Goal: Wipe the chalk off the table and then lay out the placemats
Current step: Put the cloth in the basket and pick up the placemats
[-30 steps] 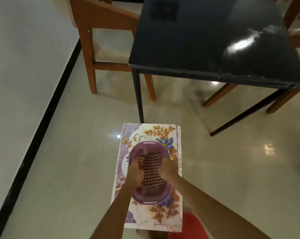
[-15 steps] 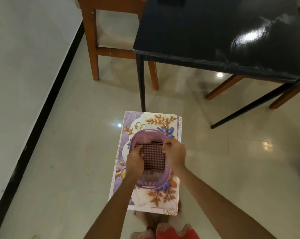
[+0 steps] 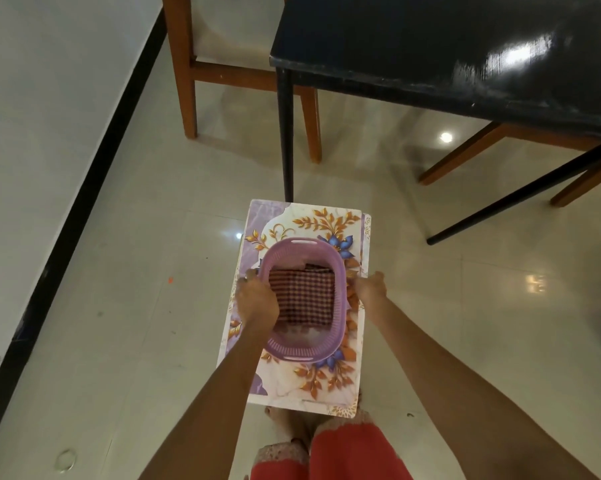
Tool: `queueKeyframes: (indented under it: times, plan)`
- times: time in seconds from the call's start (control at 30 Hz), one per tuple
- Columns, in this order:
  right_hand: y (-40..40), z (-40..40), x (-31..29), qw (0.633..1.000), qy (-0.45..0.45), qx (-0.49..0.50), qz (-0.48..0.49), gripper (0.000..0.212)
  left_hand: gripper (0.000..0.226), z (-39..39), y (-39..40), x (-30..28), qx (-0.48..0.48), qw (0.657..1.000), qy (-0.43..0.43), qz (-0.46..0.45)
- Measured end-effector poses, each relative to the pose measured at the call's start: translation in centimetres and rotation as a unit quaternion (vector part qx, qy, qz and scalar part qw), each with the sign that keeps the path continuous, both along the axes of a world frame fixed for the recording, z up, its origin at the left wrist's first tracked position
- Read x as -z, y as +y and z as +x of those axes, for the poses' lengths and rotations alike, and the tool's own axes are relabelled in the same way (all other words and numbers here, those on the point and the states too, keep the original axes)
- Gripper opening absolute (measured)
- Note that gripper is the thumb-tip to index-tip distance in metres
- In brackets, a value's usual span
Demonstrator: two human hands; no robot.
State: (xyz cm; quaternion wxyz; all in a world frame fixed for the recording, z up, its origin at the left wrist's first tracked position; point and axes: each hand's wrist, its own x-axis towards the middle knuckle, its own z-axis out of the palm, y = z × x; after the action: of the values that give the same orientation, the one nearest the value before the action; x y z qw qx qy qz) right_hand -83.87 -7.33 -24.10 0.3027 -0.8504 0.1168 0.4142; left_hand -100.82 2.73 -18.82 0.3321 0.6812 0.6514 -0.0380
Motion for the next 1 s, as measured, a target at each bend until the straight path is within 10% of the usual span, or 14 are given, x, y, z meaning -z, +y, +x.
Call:
queueKeyframes:
  times: [0.4, 0.8, 1.0]
  plan:
    - [-3.4, -0.6, 1.6, 0.999, 0.041, -0.028, -0.005, 0.013, 0.029, -1.4, -0.1, 1.2, 0.063, 0.997, 0.052, -0.014]
    - [-6.1, -1.1, 8.2, 0.994, 0.087, -0.064, -0.008, 0.122, 0.027, -2.6, 0.6, 2.3, 0.055, 0.998, 0.019, -0.024]
    - [-5.4, -2.9, 0.0, 0.997, 0.007, -0.019, 0.076, 0.026, 0.026, -2.9, 0.7, 1.1, 0.055, 0.998, 0.007, -0.019]
